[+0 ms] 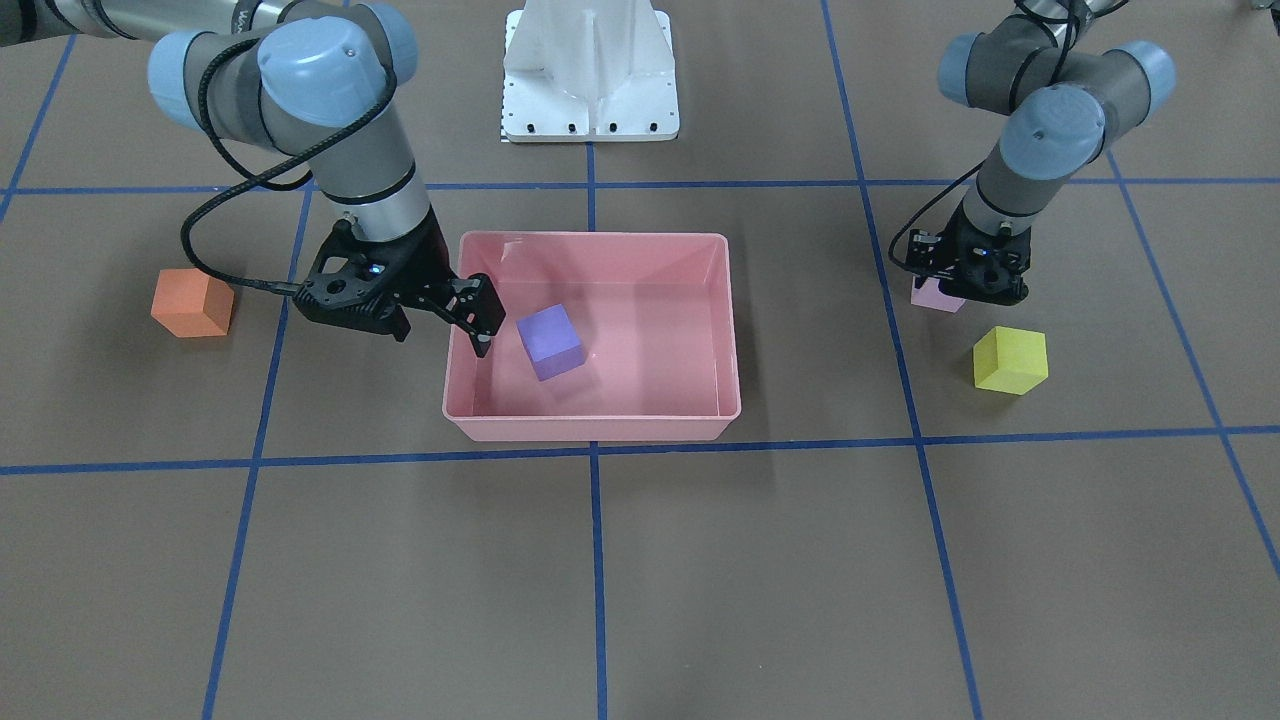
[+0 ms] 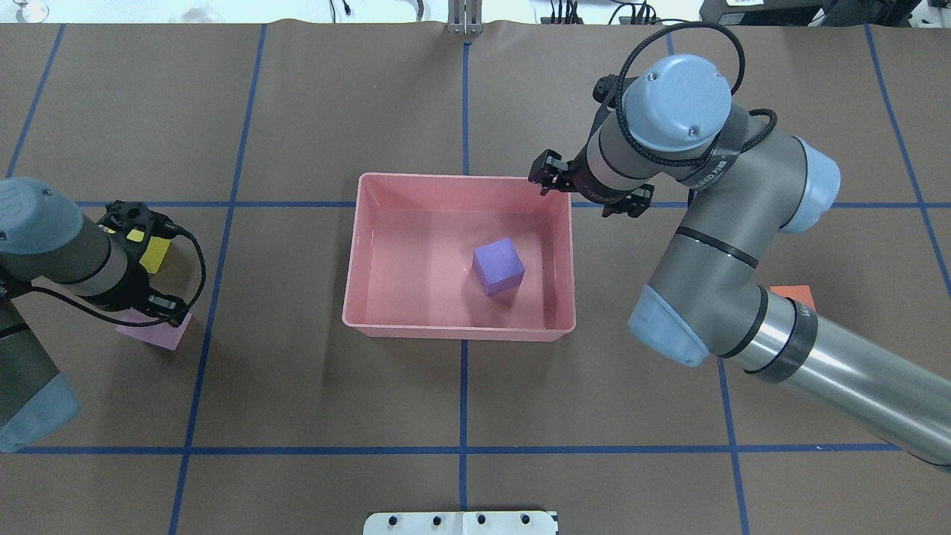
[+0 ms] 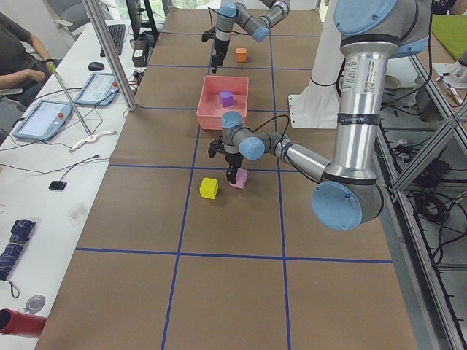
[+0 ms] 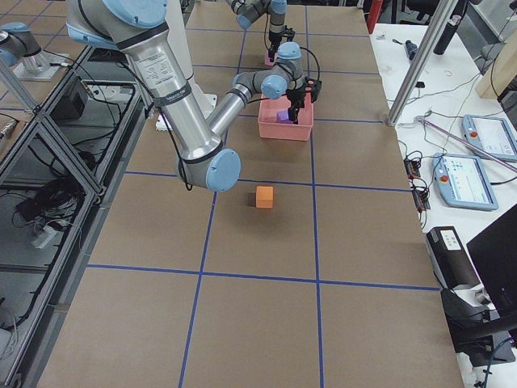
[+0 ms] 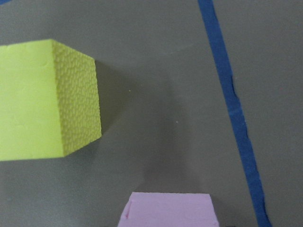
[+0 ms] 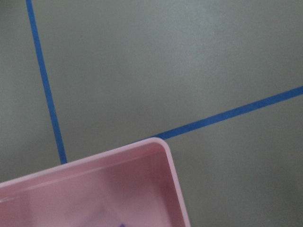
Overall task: Place blocks into pink bin with both arms
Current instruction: 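Open the right gripper and lift away while the left gripper descends to the lilac cube, then carry the lilac cube into the pink bin with the left gripper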
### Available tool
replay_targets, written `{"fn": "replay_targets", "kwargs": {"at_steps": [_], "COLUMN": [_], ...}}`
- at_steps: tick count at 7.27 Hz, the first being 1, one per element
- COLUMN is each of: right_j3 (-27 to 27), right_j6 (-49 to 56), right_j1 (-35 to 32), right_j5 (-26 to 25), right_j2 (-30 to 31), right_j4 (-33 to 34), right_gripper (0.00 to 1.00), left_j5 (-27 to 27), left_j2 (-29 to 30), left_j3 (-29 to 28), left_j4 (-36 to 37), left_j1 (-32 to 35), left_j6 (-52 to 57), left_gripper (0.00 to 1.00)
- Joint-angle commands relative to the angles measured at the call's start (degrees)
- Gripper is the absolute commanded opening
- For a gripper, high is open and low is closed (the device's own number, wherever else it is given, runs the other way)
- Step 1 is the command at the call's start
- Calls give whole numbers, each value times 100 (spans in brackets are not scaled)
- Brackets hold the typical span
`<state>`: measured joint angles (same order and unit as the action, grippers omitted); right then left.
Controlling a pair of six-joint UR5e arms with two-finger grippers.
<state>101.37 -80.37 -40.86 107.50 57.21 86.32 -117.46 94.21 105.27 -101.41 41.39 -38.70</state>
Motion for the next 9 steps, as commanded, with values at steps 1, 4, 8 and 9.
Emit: {"fn": "replay_targets", "kwargs": {"at_steps": [1, 4, 8, 9], "right_j3": [172, 164, 198, 356], "right_j6": [913, 2452, 3308, 3309], "right_j1": [-735, -1590, -1811, -1803], "right_j5": [584, 1115, 1517, 1650], "right_j2": [542, 1422, 2205, 2372], "right_j4": [-10, -89, -124, -124], "right_gripper": [100, 100, 100, 100], "left_j5": [-443, -796, -735, -413], "left_j2": [115, 2497, 4311, 4534], "left_j3": [403, 679, -729, -1206], "left_j4": [112, 2145, 2451, 2181], "left_j1": [19, 150, -85, -235], "left_j6": [-215, -1768, -2677, -2722], "left_gripper": [0, 0, 0, 0]}}
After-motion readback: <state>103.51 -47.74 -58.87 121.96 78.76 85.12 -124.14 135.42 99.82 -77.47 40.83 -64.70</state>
